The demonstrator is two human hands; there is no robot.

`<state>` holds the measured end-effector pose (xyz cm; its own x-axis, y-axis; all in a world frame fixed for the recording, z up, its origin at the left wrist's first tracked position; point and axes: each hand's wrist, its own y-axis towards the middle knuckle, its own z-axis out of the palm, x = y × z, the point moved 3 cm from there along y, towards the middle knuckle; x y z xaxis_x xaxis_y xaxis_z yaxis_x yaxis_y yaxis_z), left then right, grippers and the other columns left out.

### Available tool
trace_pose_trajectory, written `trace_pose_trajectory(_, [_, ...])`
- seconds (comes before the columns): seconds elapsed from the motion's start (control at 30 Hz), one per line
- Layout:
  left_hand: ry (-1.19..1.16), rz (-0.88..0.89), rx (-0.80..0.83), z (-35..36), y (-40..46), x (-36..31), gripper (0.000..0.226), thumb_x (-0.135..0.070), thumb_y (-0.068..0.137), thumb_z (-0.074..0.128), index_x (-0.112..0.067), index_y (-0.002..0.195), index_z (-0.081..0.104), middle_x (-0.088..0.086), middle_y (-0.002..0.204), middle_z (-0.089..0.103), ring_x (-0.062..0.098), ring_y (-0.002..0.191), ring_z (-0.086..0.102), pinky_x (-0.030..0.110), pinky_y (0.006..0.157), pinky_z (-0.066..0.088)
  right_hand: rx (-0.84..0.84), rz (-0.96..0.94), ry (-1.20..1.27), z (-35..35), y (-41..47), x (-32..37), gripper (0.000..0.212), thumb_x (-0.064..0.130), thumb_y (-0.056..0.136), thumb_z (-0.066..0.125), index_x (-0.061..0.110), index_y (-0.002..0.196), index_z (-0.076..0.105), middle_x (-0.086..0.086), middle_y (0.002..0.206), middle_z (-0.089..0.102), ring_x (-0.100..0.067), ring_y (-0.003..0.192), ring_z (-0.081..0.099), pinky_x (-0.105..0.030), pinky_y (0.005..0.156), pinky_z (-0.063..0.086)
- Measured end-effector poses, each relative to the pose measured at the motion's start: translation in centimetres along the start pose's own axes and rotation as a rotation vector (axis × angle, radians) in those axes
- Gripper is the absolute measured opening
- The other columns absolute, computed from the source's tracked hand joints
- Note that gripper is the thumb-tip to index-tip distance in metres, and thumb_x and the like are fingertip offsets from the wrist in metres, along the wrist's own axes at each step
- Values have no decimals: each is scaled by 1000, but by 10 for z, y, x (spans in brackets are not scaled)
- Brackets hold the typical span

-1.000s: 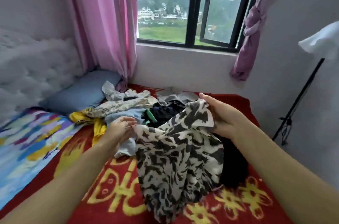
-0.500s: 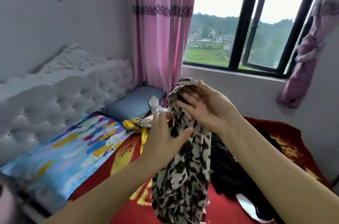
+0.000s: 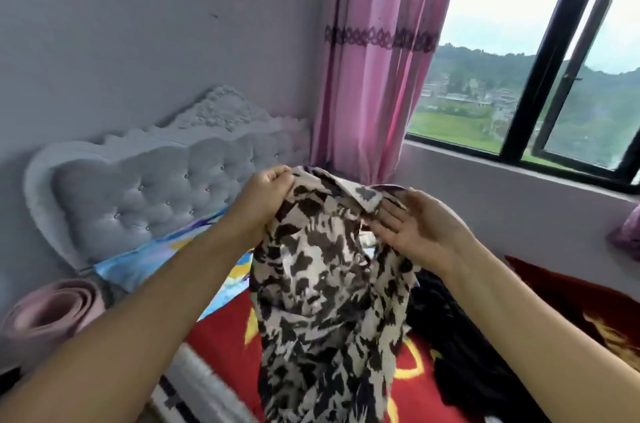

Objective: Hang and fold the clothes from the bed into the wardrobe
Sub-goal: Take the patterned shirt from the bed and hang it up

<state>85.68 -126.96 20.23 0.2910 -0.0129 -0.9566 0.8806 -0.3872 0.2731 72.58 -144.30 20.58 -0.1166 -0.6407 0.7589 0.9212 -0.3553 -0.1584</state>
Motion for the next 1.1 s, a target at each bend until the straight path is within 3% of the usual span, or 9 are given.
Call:
trace_pose_trajectory(0.1, [-73, -58, 127, -7, -15, -9, 33, -5, 98, 40, -12, 75, 62, 5, 66, 61, 15, 59, 54, 24, 54, 43, 117, -36, -263, 11, 1, -21, 26, 13, 97, 54, 15, 123, 52, -16, 120, 62, -25, 110, 62, -39, 92, 52])
trace_pose_trajectory(0.2, [5, -82, 279, -8, -38, -13, 32, -1, 95, 43, -10, 72, 61, 0, 57, 61, 9, 50, 55, 15, 48, 45, 389, -396, -1079, 31, -2, -44, 64, 20, 90, 65, 32, 144, 32, 16, 127, 47, 8, 114, 48, -6, 88, 43])
trace_pose_trajectory(0.27, [65, -99, 319, -11, -55, -14, 30, -2, 93, 46, -11, 72, 64, 7, 67, 63, 12, 58, 58, 18, 54, 48, 516, -492, -1375, 44, -2, -65, 38, 24, 90, 64, 27, 126, 53, 20, 108, 51, 10, 93, 49, -10, 80, 44])
trace_pose_trajectory(0.43, [302, -63, 58, -61, -102, -5, 12, -32, 87, 67, -23, 94, 69, -2, 90, 72, 7, 84, 65, 13, 71, 50, 652, -420, -1321, 78, -12, -102, 20, 21, 97, 51, 9, 95, 67, -5, 83, 68, -16, 75, 60, -36, 67, 44])
trace_pose_trajectory(0.57, [945, -165, -28, -110, -162, 13, 58, -49, 77, 71, -32, 128, 48, -17, 111, 64, 4, 98, 60, 23, 86, 48, 827, -636, -1346, 127, -42, -136, 16, 11, 94, 49, 7, 85, 62, -5, 80, 65, -19, 78, 56, -31, 68, 37])
trace_pose_trajectory(0.77, [1107, -470, -567, -214, -268, 22, 19, -27, 91, 49, -17, 79, 61, 4, 89, 67, 25, 84, 62, 29, 61, 45, 906, -519, -973, 200, -80, -150, 30, 20, 98, 44, 33, 122, 57, -5, 86, 66, -28, 70, 59, -30, 68, 49])
trace_pose_trajectory(0.9, [1007, -477, -738, -269, -321, 18, 31, -22, 93, 40, -11, 72, 61, 9, 89, 65, 28, 92, 60, 37, 78, 51, 1075, -525, -969, 237, -93, -171, 32, 19, 98, 45, 42, 114, 59, 4, 73, 57, -7, 59, 50, -18, 60, 39])
trace_pose_trajectory(1.0, [452, -495, -853, -306, -355, 11, 24, -20, 94, 52, -7, 90, 72, 11, 90, 73, 24, 84, 69, 32, 73, 54, 1138, -531, -1015, 261, -109, -200, 32, 14, 97, 48, 39, 94, 68, 28, 73, 63, 10, 66, 56, -7, 64, 39])
trace_pose_trajectory(1.1, [-88, -499, -834, -340, -392, 0, 18, -3, 94, 52, -6, 96, 70, 19, 97, 70, 27, 84, 67, 33, 72, 54, 1119, -393, -960, 282, -116, -230, 32, 11, 95, 52, 34, 84, 72, 9, 79, 70, -5, 70, 64, -19, 64, 50])
